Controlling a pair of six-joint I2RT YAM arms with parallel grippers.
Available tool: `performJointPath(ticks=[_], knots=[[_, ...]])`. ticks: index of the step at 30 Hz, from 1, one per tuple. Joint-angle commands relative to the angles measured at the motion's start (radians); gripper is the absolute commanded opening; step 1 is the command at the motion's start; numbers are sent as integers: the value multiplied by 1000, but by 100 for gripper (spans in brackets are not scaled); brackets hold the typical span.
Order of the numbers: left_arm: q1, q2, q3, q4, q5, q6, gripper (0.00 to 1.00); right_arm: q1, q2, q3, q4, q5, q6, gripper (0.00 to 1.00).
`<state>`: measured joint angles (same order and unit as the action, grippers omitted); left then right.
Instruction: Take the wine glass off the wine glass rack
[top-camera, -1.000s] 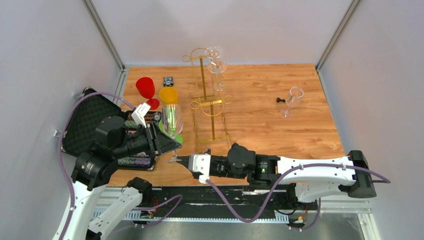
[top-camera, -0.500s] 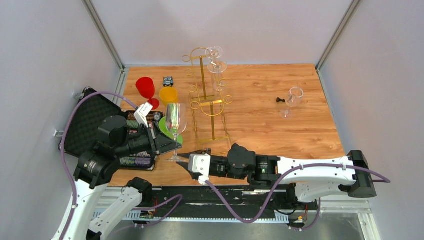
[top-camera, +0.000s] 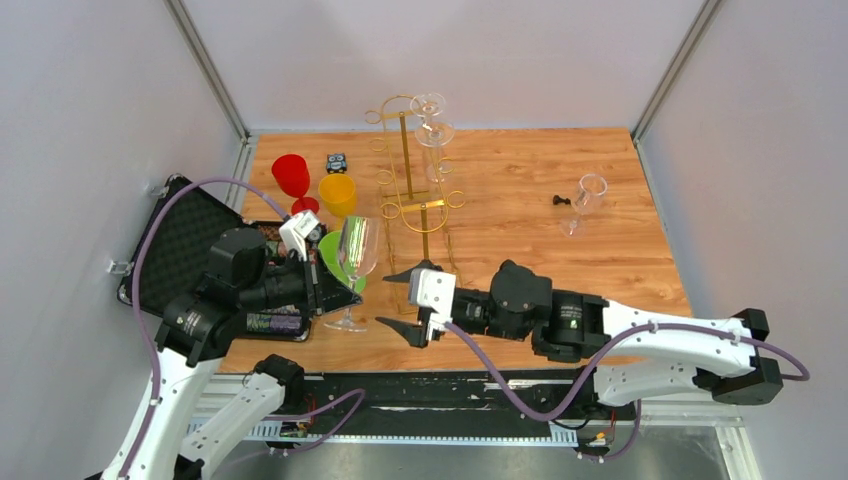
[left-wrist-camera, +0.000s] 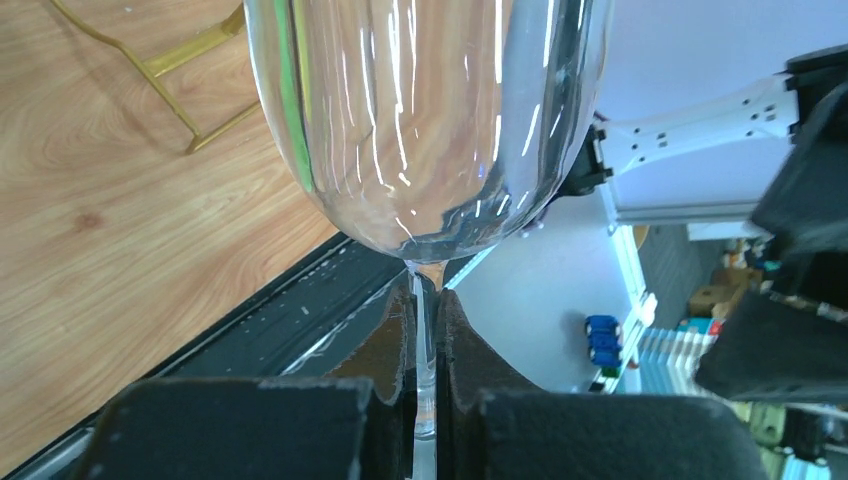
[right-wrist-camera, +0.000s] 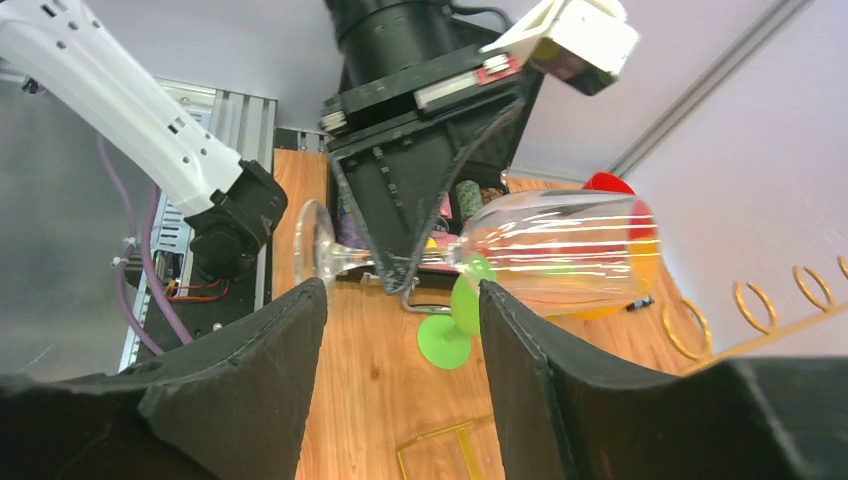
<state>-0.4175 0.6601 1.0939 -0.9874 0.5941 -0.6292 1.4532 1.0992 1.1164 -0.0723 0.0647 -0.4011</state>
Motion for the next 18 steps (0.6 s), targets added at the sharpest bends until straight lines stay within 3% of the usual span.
performJointPath(ticks=[1,12,18], knots=[[-2,23,52,-16,55,170,0,-64,9,156,-232,-47,98,61],[-2,45,79,-94,87,411,0,-315,92,433,-578,-407,203,62],[-7,34,96,-108,152,477,0,-436,141,496,-645,-644,216,63]])
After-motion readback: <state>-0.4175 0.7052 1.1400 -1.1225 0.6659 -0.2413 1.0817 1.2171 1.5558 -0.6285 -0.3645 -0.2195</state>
